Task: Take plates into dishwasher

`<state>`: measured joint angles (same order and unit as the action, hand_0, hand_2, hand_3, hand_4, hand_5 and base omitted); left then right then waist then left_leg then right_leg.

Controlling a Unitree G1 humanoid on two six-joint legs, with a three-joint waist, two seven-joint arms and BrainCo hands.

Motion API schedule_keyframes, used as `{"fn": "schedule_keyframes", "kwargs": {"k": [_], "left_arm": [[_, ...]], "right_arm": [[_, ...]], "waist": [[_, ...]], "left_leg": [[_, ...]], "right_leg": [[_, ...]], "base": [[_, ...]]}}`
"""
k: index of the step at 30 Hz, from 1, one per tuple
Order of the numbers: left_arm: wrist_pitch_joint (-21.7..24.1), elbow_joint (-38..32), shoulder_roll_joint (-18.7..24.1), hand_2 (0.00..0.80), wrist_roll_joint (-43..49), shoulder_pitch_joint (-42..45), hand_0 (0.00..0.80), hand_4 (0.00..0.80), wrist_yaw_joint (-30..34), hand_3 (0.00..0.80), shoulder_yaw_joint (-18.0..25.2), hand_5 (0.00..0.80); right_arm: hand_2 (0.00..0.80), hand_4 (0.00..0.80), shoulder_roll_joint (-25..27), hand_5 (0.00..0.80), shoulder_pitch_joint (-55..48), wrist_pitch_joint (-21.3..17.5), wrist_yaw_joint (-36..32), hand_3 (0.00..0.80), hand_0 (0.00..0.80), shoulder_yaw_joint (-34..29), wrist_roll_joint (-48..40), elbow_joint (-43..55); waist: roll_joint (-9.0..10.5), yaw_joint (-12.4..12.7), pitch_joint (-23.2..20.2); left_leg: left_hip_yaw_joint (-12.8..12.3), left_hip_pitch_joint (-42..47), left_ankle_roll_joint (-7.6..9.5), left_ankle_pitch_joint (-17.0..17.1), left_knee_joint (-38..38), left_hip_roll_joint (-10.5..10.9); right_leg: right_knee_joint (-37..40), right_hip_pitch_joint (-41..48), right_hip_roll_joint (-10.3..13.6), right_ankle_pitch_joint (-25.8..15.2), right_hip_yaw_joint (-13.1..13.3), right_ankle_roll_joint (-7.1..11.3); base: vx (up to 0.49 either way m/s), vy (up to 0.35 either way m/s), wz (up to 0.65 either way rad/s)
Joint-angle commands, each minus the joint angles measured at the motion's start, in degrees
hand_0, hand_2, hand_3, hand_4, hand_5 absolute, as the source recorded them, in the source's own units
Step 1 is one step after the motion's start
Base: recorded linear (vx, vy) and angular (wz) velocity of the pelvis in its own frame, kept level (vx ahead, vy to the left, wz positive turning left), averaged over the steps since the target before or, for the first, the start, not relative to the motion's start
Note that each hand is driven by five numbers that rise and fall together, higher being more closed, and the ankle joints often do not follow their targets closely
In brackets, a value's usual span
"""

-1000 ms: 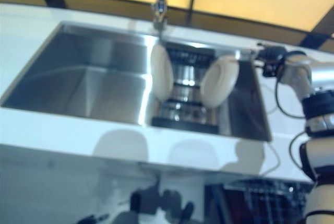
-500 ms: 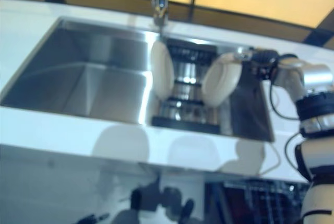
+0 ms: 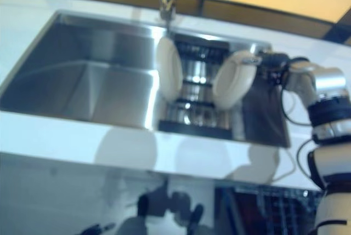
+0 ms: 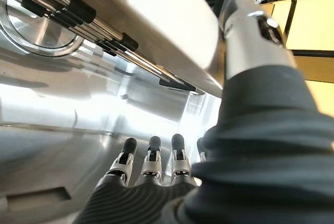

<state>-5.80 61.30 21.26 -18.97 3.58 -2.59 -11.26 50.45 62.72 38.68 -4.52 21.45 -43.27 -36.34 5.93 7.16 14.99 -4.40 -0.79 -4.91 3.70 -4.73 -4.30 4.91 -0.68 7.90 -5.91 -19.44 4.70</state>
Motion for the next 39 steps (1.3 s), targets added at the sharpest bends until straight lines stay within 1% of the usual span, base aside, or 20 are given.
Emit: {"fn": "schedule_keyframes", "kwargs": {"k": [1, 9, 21, 22, 23, 24, 25, 26, 27, 28, 29, 31, 39], "left_arm": [[0.1, -0.2, 1.9, 0.000, -0.9, -1.5, 0.000, 0.000, -1.1, 0.000, -2.1, 0.000], [-0.2, -0.8, 1.9, 0.000, -1.3, -1.7, 0.000, 0.000, -1.2, 0.000, -2.3, 0.000], [0.0, -1.3, 1.9, 0.000, -1.9, -1.7, 0.000, 0.000, -1.2, 0.000, -2.2, 0.000], [0.0, -1.3, 2.0, 0.000, -1.9, -1.7, 0.000, 0.000, -1.2, 0.000, -2.1, 0.000], [-0.1, -1.2, 2.0, 0.000, -1.9, -1.7, 0.000, 0.000, -1.2, 0.000, -2.1, 0.000], [-0.1, -1.3, 2.0, 0.000, -1.9, -1.6, 0.000, 0.000, -1.2, 0.000, -2.0, 0.000], [-0.3, -1.4, 2.0, 0.000, -1.8, -1.6, 0.000, 0.000, -1.1, 0.000, -1.9, 0.000], [-0.3, -1.4, 2.0, 0.000, -1.9, -1.7, 0.000, 0.000, -1.1, 0.000, -1.9, 0.000], [-0.3, -1.4, 2.0, 0.000, -1.9, -1.7, 0.000, 0.000, -1.0, 0.000, -1.9, 0.000], [-0.2, -1.3, 2.0, 0.000, -1.9, -1.7, 0.000, 0.000, -0.9, 0.000, -1.9, 0.000], [-0.1, -1.2, 2.0, 0.000, -1.7, -1.7, 0.000, 0.000, -0.9, 0.000, -1.8, 0.000], [-0.1, -1.3, 2.0, 0.000, -1.7, -1.6, 0.000, 0.000, -1.0, 0.000, -1.8, 0.000], [0.1, -1.3, 1.9, 0.000, -1.5, -1.3, 0.000, 0.000, -1.1, 0.000, -2.1, 0.000]], "right_arm": [[0.000, 0.000, 2.1, 0.000, 2.7, -1.0, -0.9, 0.000, 0.000, 4.0, 2.9, 1.8], [0.000, 0.000, 1.6, 0.000, 2.7, -0.1, -1.8, 0.000, 0.000, 4.5, 3.5, 1.8], [0.000, 0.000, 1.1, 0.000, 1.4, 0.0, -5.2, 0.000, 0.000, 4.8, 6.0, 2.0], [0.041, 0.041, 1.1, 0.041, 1.4, 0.4, -5.6, 0.041, 0.041, 4.8, 6.3, 2.1], [0.044, 0.044, 1.0, 0.044, 1.4, 0.5, -5.7, 0.044, 0.044, 4.8, 6.3, 2.1], [0.069, 0.069, 0.9, 0.069, 1.2, 0.8, -6.0, 0.069, 0.069, 4.9, 6.6, 2.3], [0.154, 0.154, 0.8, 0.154, 1.0, 1.1, -6.6, 0.154, 0.154, 4.9, 6.9, 2.5], [0.273, 0.273, 0.8, 0.273, 0.9, 1.1, -7.1, 0.273, 0.273, 4.9, 7.1, 2.5], [0.445, 0.445, 0.6, 0.445, 0.8, 0.9, -7.8, 0.445, 0.445, 5.0, 7.6, 2.4], [0.571, 0.571, 0.5, 0.571, 0.7, 0.8, -8.1, 0.571, 0.571, 5.1, 7.9, 2.4], [0.800, 0.800, 0.4, 0.800, 0.6, 0.6, -8.5, 0.800, 0.800, 5.2, 8.3, 2.4], [0.800, 0.800, 0.3, 0.800, 0.6, -0.4, -7.0, 0.800, 0.800, 5.3, 8.0, 2.4], [0.800, 0.800, 1.1, 0.800, 1.5, -1.4, -3.8, 0.800, 0.800, 4.5, 7.8, 2.0]], "waist": [[0.96, 1.1, 0.0], [0.92, 1.2, 0.2], [1.11, 1.4, 0.4], [1.14, 1.4, 0.4], [1.15, 1.4, 0.3], [1.19, 1.5, 0.3], [1.20, 1.5, 0.3], [1.19, 1.5, 0.3], [1.17, 1.5, 0.2], [1.17, 1.5, 0.2], [1.18, 1.5, 0.2], [1.20, 1.6, 0.2], [1.12, 1.6, -0.2]], "left_leg": [[-1.2, -1.4, -0.09, -0.9, -0.3, -0.2], [-1.1, -1.6, -0.07, -0.8, -0.3, -0.1], [-1.0, -1.8, -0.05, -0.8, -0.3, -0.2], [-1.0, -1.8, -0.06, -0.8, -0.3, -0.2], [-1.0, -1.8, -0.07, -0.8, -0.3, -0.2], [-1.0, -1.8, -0.05, -0.7, -0.3, -0.1], [-1.1, -1.8, -0.04, -0.7, -0.3, -0.1], [-1.1, -1.7, -0.03, -0.7, -0.3, -0.1], [-1.1, -1.7, -0.02, -0.7, -0.3, -0.1], [-1.1, -1.7, 0.00, -0.7, -0.3, -0.1], [-1.1, -1.6, -0.01, -0.7, -0.3, -0.1], [-1.1, -1.6, -0.02, -0.7, -0.3, -0.1], [-1.3, -1.1, -0.06, -0.9, -0.3, -0.2]], "right_leg": [[0.1, 0.3, 1.2, 0.2, 1.2, 3.98], [0.1, 0.1, 1.3, 0.1, 1.1, 3.97], [0.1, 0.1, 1.2, 0.1, 1.0, 3.98], [0.1, 0.1, 1.3, 0.1, 0.9, 4.00], [0.1, 0.1, 1.3, 0.1, 0.9, 4.00], [0.1, 0.1, 1.3, 0.1, 0.9, 4.01], [0.1, 0.2, 1.3, 0.1, 0.9, 4.00], [0.1, 0.2, 1.3, 0.1, 0.8, 4.00], [0.1, 0.2, 1.3, 0.1, 0.8, 3.99], [0.1, 0.2, 1.3, 0.1, 0.8, 3.98], [0.1, 0.3, 1.3, 0.1, 0.8, 3.97], [0.1, 0.4, 1.3, 0.1, 0.7, 3.99], [0.1, 0.7, 1.3, 0.2, 0.6, 4.10]], "base": [[0.000, 0.000, 0.00], [0.000, 0.000, 0.00], [0.000, 0.000, 0.00], [0.000, 0.000, 0.00], [0.000, 0.000, 0.00], [0.000, 0.000, 0.00], [0.000, 0.000, 0.00], [0.000, 0.000, 0.00], [0.000, 0.000, 0.00], [0.000, 0.000, 0.00], [0.000, 0.000, 0.00], [0.000, 0.000, 0.00], [0.000, 0.000, 0.00]]}}
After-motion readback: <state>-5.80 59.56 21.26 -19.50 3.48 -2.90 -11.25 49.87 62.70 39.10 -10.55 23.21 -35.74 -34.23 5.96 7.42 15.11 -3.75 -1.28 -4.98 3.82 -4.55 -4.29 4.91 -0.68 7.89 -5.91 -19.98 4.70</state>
